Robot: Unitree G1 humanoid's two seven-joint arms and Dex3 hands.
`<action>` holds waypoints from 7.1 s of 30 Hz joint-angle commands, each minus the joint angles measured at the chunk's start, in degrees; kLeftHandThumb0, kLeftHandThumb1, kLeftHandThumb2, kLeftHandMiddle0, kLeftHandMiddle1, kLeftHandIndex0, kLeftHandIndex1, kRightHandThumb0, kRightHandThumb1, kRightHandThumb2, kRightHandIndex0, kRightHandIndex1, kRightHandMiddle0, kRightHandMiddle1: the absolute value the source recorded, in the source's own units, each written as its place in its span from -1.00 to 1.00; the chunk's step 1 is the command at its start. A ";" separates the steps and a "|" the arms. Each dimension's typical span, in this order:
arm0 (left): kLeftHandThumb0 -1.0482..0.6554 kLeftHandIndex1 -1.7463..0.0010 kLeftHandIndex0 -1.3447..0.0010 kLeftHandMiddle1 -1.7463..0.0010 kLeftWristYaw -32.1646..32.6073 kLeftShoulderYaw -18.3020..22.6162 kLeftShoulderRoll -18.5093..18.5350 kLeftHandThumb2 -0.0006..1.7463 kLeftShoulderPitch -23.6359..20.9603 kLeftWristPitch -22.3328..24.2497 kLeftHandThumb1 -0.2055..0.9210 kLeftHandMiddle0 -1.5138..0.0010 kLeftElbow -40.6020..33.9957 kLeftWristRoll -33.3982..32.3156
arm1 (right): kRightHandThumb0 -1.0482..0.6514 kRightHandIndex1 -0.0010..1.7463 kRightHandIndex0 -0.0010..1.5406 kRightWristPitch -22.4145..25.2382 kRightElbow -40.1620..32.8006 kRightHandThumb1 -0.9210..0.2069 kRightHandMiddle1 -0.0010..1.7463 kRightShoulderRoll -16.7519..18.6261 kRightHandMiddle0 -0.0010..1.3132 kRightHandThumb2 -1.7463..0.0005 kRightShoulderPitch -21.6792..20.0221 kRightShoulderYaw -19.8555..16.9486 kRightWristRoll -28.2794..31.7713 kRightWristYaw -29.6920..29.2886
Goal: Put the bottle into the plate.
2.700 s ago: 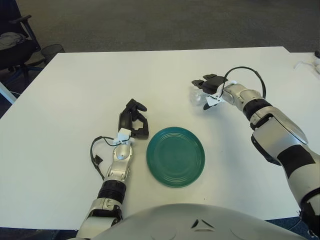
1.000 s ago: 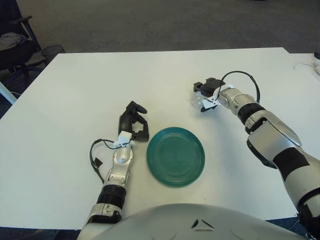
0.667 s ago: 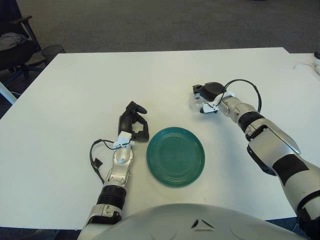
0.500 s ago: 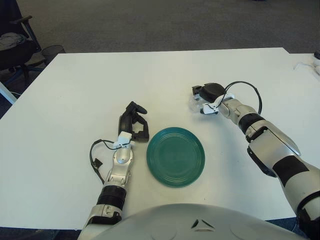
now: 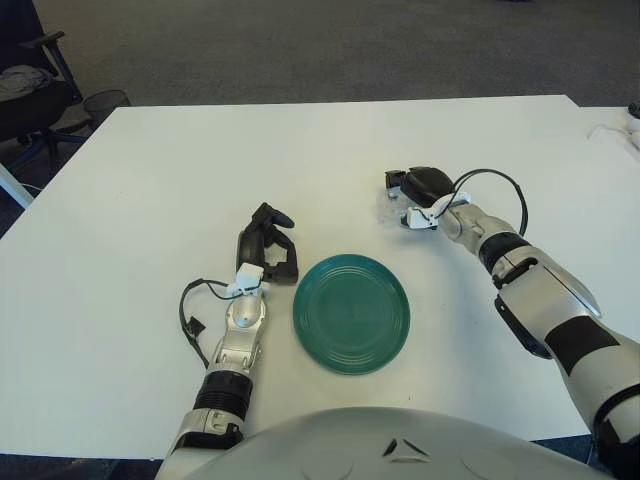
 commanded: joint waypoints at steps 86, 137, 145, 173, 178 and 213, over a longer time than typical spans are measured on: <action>0.23 -1.00 0.00 -0.92 0.40 0.31 0.47 0.96 0.23 0.78 -0.72 -0.18 6.70 -0.21 | 0.22 1.00 -0.23 -35.39 -67.47 0.28 1.00 -8.45 -0.12 -0.67 26.97 -10.63 -1.40 14.64; 0.23 -1.00 0.06 -0.93 -0.47 0.25 1.29 0.91 -0.52 -1.83 -0.65 -0.15 9.56 -1.20 | -0.01 -1.00 -1.00 -29.26 -80.67 -0.41 -0.90 -17.33 -1.00 -0.30 23.22 -9.02 -26.41 15.01; 0.23 -1.00 0.07 -0.93 -0.20 0.47 0.78 0.90 -0.61 -2.28 -0.63 -0.13 9.64 -1.59 | -0.10 -1.00 -1.00 -27.03 -81.84 -0.33 -0.99 -18.38 -1.00 -0.27 23.33 -8.21 -30.73 10.84; 0.23 -1.00 0.09 -0.93 -4.40 -0.21 3.92 0.89 -1.99 -5.31 -0.61 -0.13 13.03 -1.82 | -0.11 -1.00 -1.00 -25.00 -68.13 -0.39 -0.88 -17.31 -1.00 -0.28 12.74 -12.35 -10.97 8.68; 0.23 -1.00 0.11 -0.93 -4.65 -0.29 2.89 0.87 -1.37 -3.70 -0.59 -0.12 11.87 -2.98 | -0.17 -0.98 -0.95 -26.77 -58.64 -0.62 -0.65 -11.57 -1.00 -0.16 13.05 -15.01 0.17 3.46; 0.23 -1.00 0.02 -0.96 -0.90 0.54 0.31 0.96 2.13 2.72 -0.70 -0.15 3.43 -0.74 | -0.32 -0.10 -0.85 -7.78 -45.05 -0.64 0.27 12.94 -1.00 0.03 22.24 -33.28 43.99 15.78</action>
